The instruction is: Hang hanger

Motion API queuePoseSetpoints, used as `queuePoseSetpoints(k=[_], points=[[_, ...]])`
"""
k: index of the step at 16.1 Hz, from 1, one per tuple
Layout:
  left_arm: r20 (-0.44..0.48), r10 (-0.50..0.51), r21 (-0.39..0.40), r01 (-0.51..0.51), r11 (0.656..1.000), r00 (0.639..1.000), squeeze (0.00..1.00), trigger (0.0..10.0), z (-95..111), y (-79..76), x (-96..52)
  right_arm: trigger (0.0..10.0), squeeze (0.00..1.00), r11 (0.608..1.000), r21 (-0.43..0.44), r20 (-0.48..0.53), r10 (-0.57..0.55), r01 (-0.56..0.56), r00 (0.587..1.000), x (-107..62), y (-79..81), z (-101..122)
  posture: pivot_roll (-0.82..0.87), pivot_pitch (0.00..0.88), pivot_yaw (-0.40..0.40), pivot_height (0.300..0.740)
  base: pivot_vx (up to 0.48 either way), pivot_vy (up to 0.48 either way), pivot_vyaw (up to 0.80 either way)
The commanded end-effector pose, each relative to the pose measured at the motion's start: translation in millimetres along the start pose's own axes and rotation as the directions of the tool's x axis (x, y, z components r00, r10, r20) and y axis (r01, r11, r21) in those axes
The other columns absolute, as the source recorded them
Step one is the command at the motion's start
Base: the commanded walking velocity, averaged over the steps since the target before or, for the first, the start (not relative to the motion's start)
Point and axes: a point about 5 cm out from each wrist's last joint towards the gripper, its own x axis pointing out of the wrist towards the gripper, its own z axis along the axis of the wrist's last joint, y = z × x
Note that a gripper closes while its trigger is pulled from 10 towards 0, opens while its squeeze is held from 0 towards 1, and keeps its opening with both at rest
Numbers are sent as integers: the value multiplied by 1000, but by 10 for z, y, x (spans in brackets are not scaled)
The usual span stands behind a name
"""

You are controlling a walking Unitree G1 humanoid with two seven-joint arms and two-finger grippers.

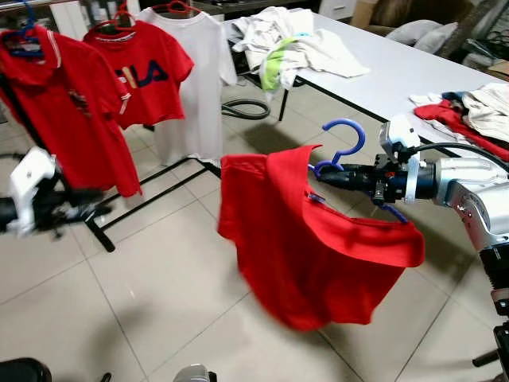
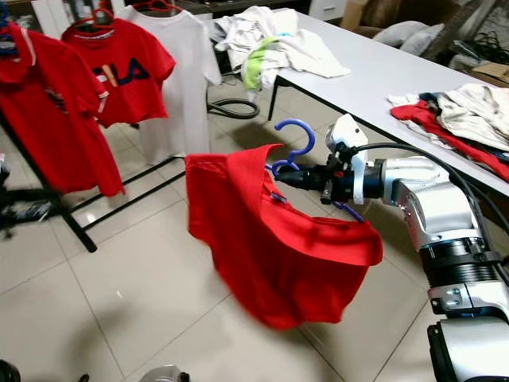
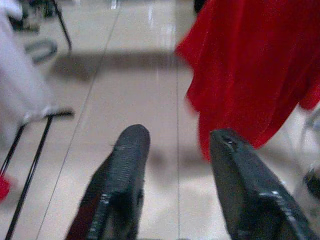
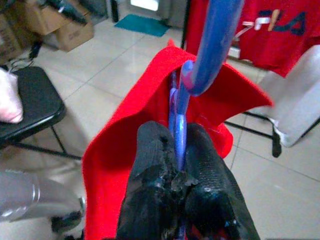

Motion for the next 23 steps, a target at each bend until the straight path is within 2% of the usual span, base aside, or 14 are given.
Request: queuePoseSetpoints(k=[1,3,4,7,8,9,10,11,15,16,17,19,22,23], points=[[142,-60,76,49,996,988,1000,10000,386,-4,156,0,0,997,-75,-6,26,-27,1000,6,25,97,-29,0,-43,740,0,0,0],[281,-176,142,141,980,943,1000,10000,797,-157,495,0,0,996,-87,-27,24,-26,999,96,51,82,-30,0,-44,740,0,0,0],[312,-222,183,170,968,924,1000,10000,955,-275,694,0,0,996,-90,-35,18,-21,999,138,59,70,-33,0,-40,740,0,0,0],[353,-235,166,186,968,906,1000,10000,1210,-533,1091,0,0,994,-105,-77,-45,37,996,221,58,28,-35,0,-37,740,0,0,0],[437,-216,53,215,975,873,373,10000,1461,-735,1304,0,0,989,-93,-72,-123,116,990,274,24,25,-40,0,-29,740,0,0,0],[460,-202,12,222,975,865,196,10000,1534,-793,1353,0,0,986,-85,-65,-151,145,986,288,10,30,-46,0,-24,740,0,0,0],[460,-222,4,248,969,860,137,10000,1564,-879,1389,0,0,980,-63,-47,-194,191,980,306,-13,40,-45,0,-22,740,0,0,0],[434,-246,31,259,965,867,0,10000,1545,-1058,1480,0,0,951,10,1,-308,307,952,375,-65,51,-45,0,-25,740,0,0,0],[363,-98,-17,112,994,926,0,10000,1367,-1214,1729,0,0,849,190,55,-511,494,858,567,-148,3,-43,0,-31,740,0,0,0],[292,30,-47,-17,999,956,0,10000,1233,-1194,1796,0,0,785,284,82,-592,551,801,662,-194,16,-42,0,-28,740,0,0,0],[265,84,-49,-73,996,961,0,10000,1183,-1174,1809,0,0,767,314,92,-612,560,786,696,-201,37,-41,0,-30,740,0,0,0],[246,129,-45,-121,992,961,0,10000,1132,-1152,1830,0,0,761,333,101,-616,557,781,735,-191,65,-41,0,-30,740,0,0,0],[276,160,-50,-152,987,948,0,10000,1085,-1197,1971,0,0,764,352,120,-610,541,783,859,-116,150,-36,0,-39,740,0,0,0],[283,191,-13,-195,981,940,0,10000,1079,-1195,2045,0,0,768,359,136,-605,530,785,905,-88,197,-43,0,-33,740,0,0,0]])
